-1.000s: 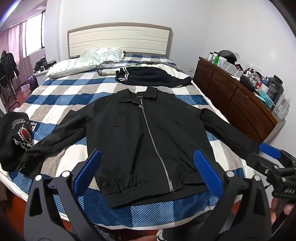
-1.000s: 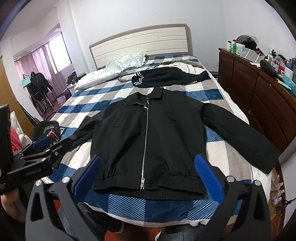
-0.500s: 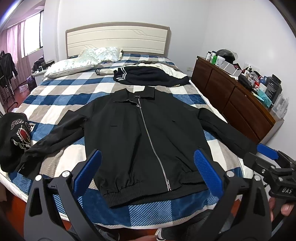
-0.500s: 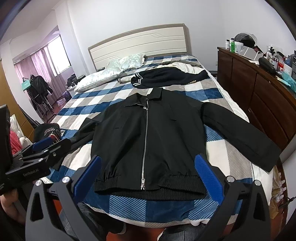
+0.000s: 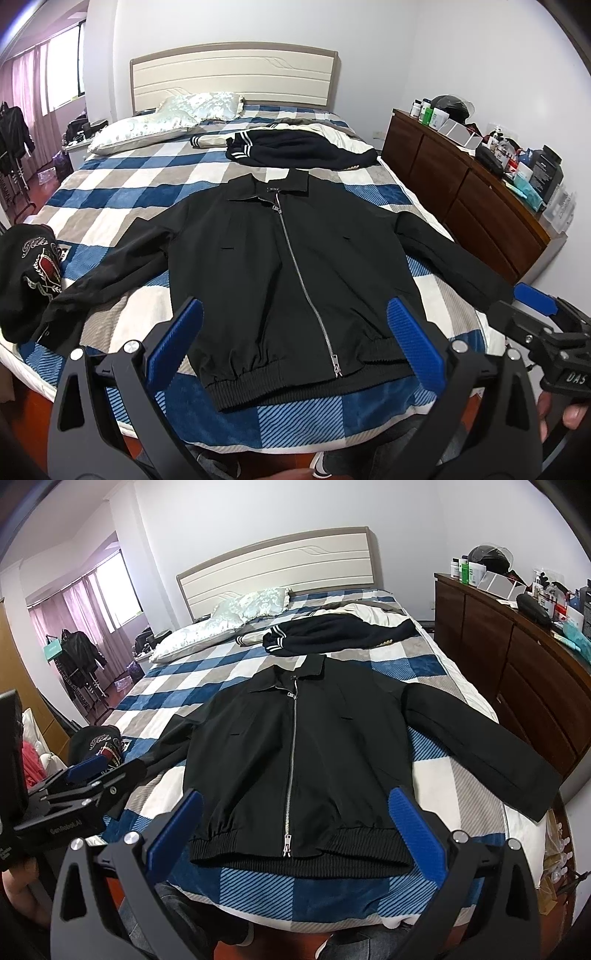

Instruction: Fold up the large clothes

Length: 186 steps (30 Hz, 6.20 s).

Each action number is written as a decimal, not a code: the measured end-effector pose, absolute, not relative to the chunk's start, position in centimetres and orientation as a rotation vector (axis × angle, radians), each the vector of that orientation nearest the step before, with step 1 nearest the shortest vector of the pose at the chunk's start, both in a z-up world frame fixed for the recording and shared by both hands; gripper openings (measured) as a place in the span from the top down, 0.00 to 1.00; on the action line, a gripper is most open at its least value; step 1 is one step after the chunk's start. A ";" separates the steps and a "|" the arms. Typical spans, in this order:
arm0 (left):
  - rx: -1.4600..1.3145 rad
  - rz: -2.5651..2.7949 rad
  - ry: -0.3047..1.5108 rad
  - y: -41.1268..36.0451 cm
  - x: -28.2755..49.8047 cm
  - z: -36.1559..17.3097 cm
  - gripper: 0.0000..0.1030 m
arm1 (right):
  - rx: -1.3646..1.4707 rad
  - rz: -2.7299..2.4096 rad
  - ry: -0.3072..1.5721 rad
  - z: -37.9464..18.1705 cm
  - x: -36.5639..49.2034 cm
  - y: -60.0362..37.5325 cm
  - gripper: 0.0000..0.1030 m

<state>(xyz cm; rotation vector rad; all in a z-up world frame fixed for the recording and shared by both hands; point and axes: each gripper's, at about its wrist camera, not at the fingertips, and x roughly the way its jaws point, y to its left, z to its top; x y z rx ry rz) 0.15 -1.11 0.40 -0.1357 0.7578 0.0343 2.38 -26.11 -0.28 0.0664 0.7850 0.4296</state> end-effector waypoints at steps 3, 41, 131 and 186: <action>-0.135 0.032 0.760 -1.1 0.0 0.5 0.05 | 0.069 0.430 0.783 -0.3 2.2 -26.1 0.04; -0.141 -0.017 0.762 -1.2 0.0 0.0 0.05 | 0.143 0.476 0.795 -1.5 3.0 -26.6 0.04; -0.459 -0.532 0.853 4.4 7.7 -19.4 0.05 | -0.514 0.404 0.873 -22.3 30.9 -7.7 0.91; -0.346 -0.546 0.787 6.2 5.5 -19.2 0.05 | -0.369 0.866 1.167 -24.1 25.0 6.1 0.98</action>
